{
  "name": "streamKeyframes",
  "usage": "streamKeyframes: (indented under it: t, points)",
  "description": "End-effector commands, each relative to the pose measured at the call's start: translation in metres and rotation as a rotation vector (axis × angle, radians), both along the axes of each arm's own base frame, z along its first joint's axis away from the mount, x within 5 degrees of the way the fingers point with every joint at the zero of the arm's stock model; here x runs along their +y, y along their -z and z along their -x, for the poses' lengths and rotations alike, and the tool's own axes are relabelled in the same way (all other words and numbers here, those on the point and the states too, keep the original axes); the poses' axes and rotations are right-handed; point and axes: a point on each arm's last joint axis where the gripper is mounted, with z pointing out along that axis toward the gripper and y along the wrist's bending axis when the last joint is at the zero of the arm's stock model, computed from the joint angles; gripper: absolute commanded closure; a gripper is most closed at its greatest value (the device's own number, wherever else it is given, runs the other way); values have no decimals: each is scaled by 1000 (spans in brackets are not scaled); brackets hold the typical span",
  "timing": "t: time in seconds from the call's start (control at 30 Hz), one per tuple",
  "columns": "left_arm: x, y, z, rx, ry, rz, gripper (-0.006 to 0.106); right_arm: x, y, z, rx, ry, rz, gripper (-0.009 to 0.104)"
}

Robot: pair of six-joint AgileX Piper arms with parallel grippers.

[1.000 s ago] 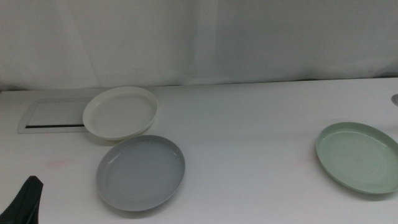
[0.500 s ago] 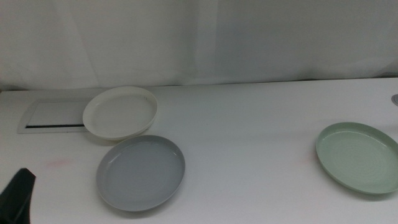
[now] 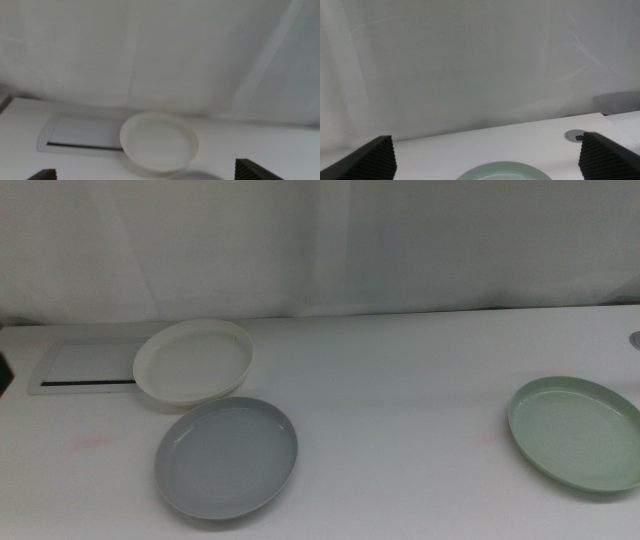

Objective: Stack the three bowls on top of each other.

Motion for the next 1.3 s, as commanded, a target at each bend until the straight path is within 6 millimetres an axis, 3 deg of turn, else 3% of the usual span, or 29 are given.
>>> streamKeyframes:
  t: [0.0, 0.1, 0.2, 0.4, 0.57, 0.77, 0.9, 1.03, 1.27]
  points:
    - [-3, -12, -18, 114, 33, -23, 9, 0, 12, -1, 22, 5, 19, -8]
    - [-6, -26, -58, 298, 39, -53, 9, 0, 12, -1, 22, 5, 19, -8]
    - [-8, -21, -88, 414, 42, -62, 9, 0, 12, -1, 22, 5, 19, -8]
    - [-12, 26, -139, 684, 40, -64, 9, 0, 12, -1, 22, 5, 19, -8]
    - [-17, 66, -170, 827, 49, -26, 9, 0, 12, -1, 22, 5, 19, -8]
    - [-20, 105, -194, 925, 47, -21, 9, 0, 12, -1, 22, 5, 19, -8]
    - [-34, 133, -205, 937, 70, -32, 9, 0, 12, -1, 22, 6, 21, -8]
    - [-46, 158, -203, 951, 84, -32, 9, 0, 12, -1, 22, 6, 24, -8]
    - [-47, 191, -199, 987, 70, -60, 9, 0, 12, -1, 21, 6, 23, -8]
